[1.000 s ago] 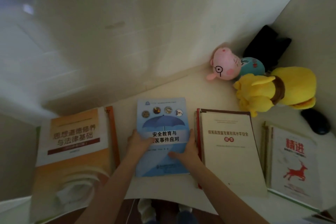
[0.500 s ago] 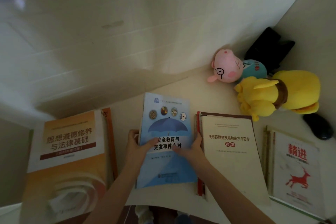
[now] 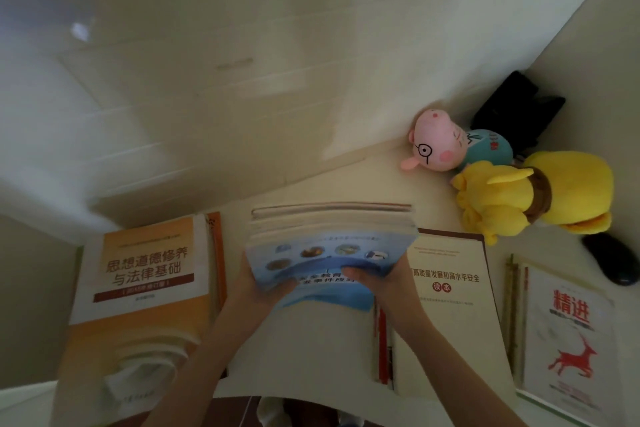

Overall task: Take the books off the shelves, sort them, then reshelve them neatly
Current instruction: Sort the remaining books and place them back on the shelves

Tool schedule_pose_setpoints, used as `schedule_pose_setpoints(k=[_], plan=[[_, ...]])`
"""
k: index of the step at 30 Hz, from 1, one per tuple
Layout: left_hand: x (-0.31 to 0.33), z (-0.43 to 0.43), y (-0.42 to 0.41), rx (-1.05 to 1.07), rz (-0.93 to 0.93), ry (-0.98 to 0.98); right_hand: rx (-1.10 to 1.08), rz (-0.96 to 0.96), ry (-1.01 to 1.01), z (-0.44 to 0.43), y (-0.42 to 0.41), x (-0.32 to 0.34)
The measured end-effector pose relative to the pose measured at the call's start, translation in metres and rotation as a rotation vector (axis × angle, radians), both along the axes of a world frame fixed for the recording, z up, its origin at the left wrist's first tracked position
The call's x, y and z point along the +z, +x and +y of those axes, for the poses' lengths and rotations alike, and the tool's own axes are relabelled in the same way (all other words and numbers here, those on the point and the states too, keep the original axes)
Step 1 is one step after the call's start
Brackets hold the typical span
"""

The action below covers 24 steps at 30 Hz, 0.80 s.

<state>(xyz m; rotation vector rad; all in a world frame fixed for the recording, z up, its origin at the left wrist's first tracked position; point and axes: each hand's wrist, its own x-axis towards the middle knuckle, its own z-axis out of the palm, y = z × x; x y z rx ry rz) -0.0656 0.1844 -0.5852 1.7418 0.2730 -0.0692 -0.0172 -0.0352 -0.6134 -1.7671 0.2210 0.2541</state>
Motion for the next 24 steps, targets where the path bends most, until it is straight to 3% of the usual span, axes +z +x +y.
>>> schedule_pose_setpoints(k=[8,11,14,18,24], plan=[[-0.002,0.001,-0.005,0.107,0.057,0.1,0.186,0.075,-0.334,-0.011,-0.029,-0.02],[-0.007,0.004,-0.004,0.06,0.03,0.051,0.148,0.01,-0.235,-0.001,-0.029,-0.004],[-0.005,0.006,0.002,0.134,-0.043,0.077,0.085,-0.181,-0.17,-0.001,-0.021,-0.001],[-0.003,0.007,0.017,0.167,-0.169,0.135,0.105,-0.263,-0.081,-0.003,-0.006,0.017],[0.047,0.007,0.021,0.159,-0.308,0.047,0.166,-0.312,0.006,-0.009,-0.001,0.067]])
